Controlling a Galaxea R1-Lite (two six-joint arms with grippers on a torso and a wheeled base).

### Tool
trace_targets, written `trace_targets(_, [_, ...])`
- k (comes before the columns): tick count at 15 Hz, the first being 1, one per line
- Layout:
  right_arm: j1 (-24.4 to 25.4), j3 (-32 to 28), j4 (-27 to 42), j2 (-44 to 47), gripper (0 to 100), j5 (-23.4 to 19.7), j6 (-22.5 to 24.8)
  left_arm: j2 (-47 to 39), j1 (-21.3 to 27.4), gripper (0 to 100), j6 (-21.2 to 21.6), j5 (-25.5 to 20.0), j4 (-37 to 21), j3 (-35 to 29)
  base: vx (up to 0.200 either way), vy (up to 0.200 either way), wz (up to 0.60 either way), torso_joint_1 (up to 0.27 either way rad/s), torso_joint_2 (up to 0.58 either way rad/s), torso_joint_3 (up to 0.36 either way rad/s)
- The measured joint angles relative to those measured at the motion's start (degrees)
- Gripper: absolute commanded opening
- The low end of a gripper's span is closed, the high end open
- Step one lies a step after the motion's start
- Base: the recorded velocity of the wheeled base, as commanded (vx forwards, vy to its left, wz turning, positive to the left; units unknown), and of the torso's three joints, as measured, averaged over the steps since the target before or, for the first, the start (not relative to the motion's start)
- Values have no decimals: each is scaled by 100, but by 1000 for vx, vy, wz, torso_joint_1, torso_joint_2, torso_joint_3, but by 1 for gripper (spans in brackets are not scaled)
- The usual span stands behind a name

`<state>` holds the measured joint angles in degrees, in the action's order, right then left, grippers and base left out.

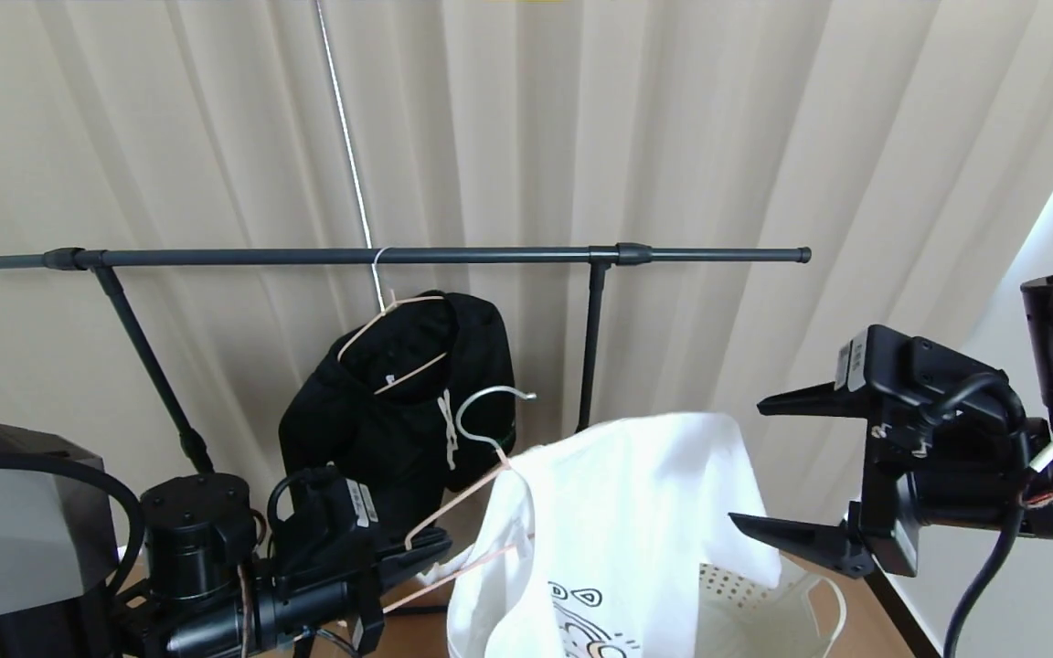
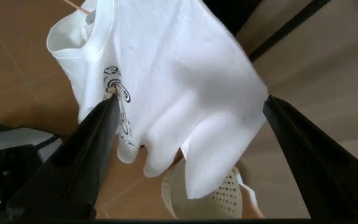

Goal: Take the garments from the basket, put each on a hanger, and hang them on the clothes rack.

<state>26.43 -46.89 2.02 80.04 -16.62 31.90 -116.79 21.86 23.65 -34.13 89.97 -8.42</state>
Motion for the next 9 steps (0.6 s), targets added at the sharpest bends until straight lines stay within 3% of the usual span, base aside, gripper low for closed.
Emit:
trace_targets(5, [-91, -1950, 2517, 706, 100, -741, 1265, -260, 2, 0, 482, -391, 0, -45, 0, 0, 0, 0, 0, 0])
trace_targets(9, [-9, -2728, 2877, 1526, 100, -1146, 1490, -289, 29, 0, 539, -443, 0, 0, 0, 0, 0, 0, 0, 0])
